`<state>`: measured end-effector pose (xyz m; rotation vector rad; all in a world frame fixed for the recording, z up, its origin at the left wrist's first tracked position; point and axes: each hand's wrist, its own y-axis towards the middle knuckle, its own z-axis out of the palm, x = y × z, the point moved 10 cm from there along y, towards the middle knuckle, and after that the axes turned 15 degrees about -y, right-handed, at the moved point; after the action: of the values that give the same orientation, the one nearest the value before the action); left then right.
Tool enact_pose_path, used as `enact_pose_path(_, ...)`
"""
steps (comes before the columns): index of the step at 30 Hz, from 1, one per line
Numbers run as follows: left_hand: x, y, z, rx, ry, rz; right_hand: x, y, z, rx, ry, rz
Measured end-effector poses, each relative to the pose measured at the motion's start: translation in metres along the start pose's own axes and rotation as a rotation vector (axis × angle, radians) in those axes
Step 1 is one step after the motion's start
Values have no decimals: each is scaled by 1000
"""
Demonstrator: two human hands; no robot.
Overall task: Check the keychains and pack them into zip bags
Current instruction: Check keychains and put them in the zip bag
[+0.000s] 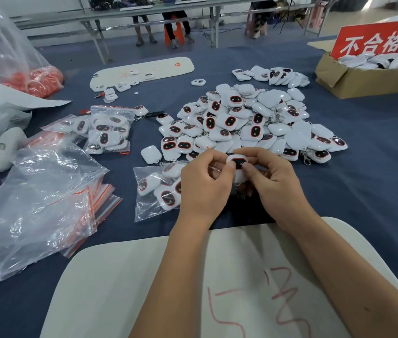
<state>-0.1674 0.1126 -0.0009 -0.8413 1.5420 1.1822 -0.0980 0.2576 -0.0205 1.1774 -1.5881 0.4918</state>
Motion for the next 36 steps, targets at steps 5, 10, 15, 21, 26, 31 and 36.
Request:
enact_pose_path(5, 2, 1, 3, 35, -28, -51, 3, 0, 0, 9, 11, -10)
enact_pose_path(10, 6, 1, 5, 56, -80, -98, 7, -1, 2, 31, 24, -27)
enact_pose_path(15, 8, 1, 7, 71, -119, -125, 7, -1, 0, 22, 15, -31)
enact_pose_path(21, 10, 1, 6, 71, -116, -132, 6, 0, 1, 28, 24, -30)
enact_pose_path(26, 10, 1, 5, 67, -110, -127, 6, -1, 3, 46, 12, -33)
enact_pose_path(31, 9, 0, 5, 57, -119, -117, 6, -1, 2, 43, 50, -13)
enact_pose_path(36, 8, 0, 6, 54, -115, -108, 5, -1, 1, 28, 39, 14)
